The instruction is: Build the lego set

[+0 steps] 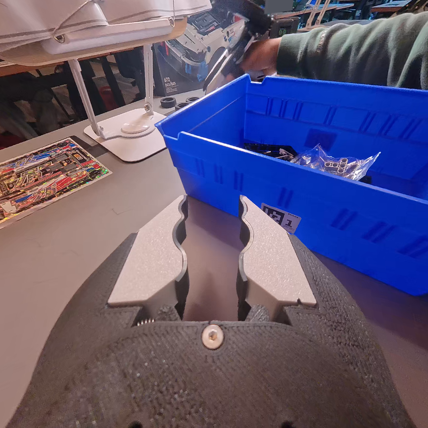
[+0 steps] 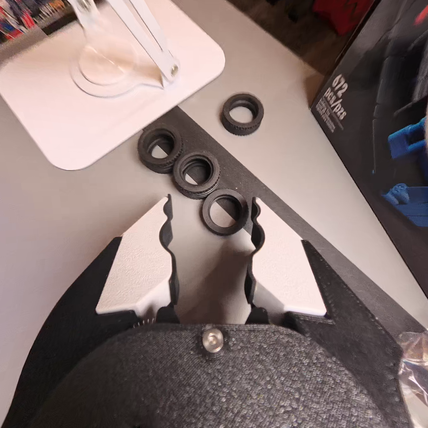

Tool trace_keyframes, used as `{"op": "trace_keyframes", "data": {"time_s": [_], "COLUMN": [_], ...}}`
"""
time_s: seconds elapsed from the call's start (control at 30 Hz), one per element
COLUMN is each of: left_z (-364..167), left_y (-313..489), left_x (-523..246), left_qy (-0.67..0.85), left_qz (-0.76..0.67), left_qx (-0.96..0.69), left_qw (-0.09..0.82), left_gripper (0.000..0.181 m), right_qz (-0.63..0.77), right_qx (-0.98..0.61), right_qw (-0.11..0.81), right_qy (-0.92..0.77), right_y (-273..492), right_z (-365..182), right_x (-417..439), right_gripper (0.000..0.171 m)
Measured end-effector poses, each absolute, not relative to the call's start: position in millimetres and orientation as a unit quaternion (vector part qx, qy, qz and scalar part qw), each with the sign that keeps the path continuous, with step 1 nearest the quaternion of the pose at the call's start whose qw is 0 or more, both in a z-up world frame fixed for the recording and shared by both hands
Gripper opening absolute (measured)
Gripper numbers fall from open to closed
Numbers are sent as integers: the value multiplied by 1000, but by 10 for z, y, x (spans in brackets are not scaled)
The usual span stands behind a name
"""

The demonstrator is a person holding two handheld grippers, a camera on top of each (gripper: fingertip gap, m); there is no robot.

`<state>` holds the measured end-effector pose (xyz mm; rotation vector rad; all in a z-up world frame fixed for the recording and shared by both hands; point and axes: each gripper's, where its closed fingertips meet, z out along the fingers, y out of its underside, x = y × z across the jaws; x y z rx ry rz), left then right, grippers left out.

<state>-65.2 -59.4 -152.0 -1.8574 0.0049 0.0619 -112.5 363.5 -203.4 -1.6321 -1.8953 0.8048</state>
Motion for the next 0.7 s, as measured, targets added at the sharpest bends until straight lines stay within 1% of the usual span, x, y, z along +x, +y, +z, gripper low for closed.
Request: {"op": "trace_keyframes", "data": {"time_s": [0.07,0.17,0.27,0.43,0.57,0.63,0.7], "left_z": [-1507,-1512,-1519,-1530,-1535,-1540,-1545], "left_y": [-600,-586,-562,-529,-525,-525,-518], "left_x": [-662,-660,-644,-654,-692,-720,-744], "left_qy": [0,0,7,10,6,2,-2], "left_qz": [26,23,27,44,65,72,74], "left_qx": [-799,-798,-798,-797,-797,-798,-798], "left_qw": [601,602,602,602,600,599,599], "left_gripper": [41,40,39,39,39,39,39], "right_qz": [329,367,363,375,433,420,412], "right_qx": [-590,-591,-585,-568,-599,-633,-634], "right_qw": [284,332,354,322,257,235,242], "right_qy": [-681,-638,-633,-659,-623,-607,-608], "right_y": [3695,3943,4167,4219,4159,4188,4175], "right_z": [-1831,-1616,-1661,-1853,-1906,-2015,-2030], "right_x": [-1087,-1058,-1108,-1414,-1663,-1741,-1823], "right_gripper": [67,59,53,49,47,44,42]}}
